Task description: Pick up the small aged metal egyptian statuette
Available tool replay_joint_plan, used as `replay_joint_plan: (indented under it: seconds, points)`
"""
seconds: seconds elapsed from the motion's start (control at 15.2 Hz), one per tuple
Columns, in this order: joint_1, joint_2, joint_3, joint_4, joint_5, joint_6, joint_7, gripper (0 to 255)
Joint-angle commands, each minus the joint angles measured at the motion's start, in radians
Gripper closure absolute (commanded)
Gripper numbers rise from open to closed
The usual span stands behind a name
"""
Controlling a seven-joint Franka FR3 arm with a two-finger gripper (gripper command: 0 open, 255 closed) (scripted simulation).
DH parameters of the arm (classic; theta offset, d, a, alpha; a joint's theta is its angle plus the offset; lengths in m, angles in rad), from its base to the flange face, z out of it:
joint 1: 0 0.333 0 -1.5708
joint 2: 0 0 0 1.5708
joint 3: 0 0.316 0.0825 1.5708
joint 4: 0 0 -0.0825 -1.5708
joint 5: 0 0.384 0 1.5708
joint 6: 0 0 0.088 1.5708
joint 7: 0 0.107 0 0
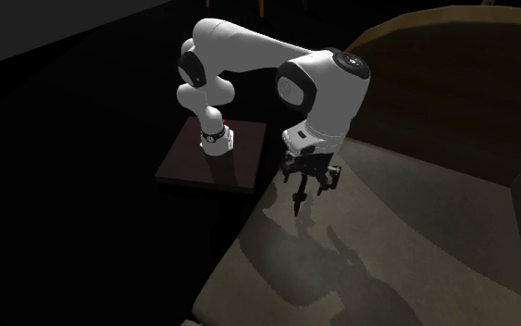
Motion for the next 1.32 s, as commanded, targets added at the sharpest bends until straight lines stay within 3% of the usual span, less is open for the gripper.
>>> replay_joint_plan:
  seconds: [0.0,0.26,0.33,0.86,1.25]
  points:
    - [-0.011,-0.007,0.001,-0.039,0.003,0.031,0.005,0]
    - [-0.023,-0.014,0.001,-0.086,0.007,0.07,0.01,0]
    - [-0.022,-0.014,0.001,-0.086,0.007,0.07,0.011,255]
    - [-0.025,-0.022,0.003,-0.096,0.01,0.073,0.013,255]
    - [0.003,0.003,0.0,0.01,-0.002,-0.007,-0.001,255]
